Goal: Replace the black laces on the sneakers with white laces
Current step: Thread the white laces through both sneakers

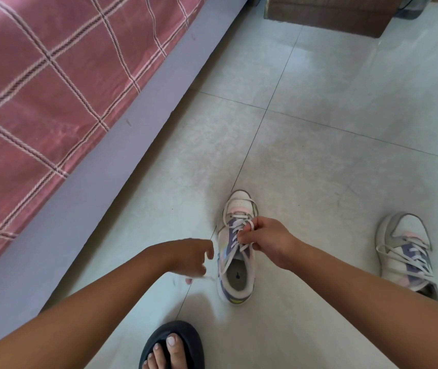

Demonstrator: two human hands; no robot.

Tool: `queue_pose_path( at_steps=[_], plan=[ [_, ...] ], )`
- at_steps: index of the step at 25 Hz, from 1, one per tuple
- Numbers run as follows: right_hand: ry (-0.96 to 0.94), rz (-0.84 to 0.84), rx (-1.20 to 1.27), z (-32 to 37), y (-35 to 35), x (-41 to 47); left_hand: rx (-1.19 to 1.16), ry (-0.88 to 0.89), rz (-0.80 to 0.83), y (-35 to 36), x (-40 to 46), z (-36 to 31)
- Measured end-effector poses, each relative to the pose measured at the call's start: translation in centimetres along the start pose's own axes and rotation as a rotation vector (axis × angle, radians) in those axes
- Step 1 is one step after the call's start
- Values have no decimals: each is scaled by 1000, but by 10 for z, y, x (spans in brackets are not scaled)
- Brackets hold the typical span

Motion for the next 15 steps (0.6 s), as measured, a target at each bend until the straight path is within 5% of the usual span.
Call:
queue_pose_path(
  at_steps=[3,5,8,11,13,15],
  plan=[
    [-448,-140,-527,16,-1,-5,-395,45,-275,-19,21,-17],
    [-633,-187,-599,17,3,-8,-706,75,-201,-22,31,-26],
    [-514,-216,-484,5,-1,-3,-785,101,-107,-17,40,-26],
    [-373,-211,-345,-6,-11,3,-785,24,-188,-20,44,-15],
    [-342,-204,-322,-7,-19,3,-1079,-20,-207,-24,40,-8],
    [-318,-180,-341,-10,-23,2,-1627,6,-202,-29,33,4]
  ],
)
Point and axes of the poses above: each hand's wrist, its own x-axis towards the middle knuckle, its own y-axis out of the palm, z = x × y, the point moved 4 cm from there along x, towards the middle knuckle, and after that the axes turned 4 degrees about -z, right-handed, at the moved point
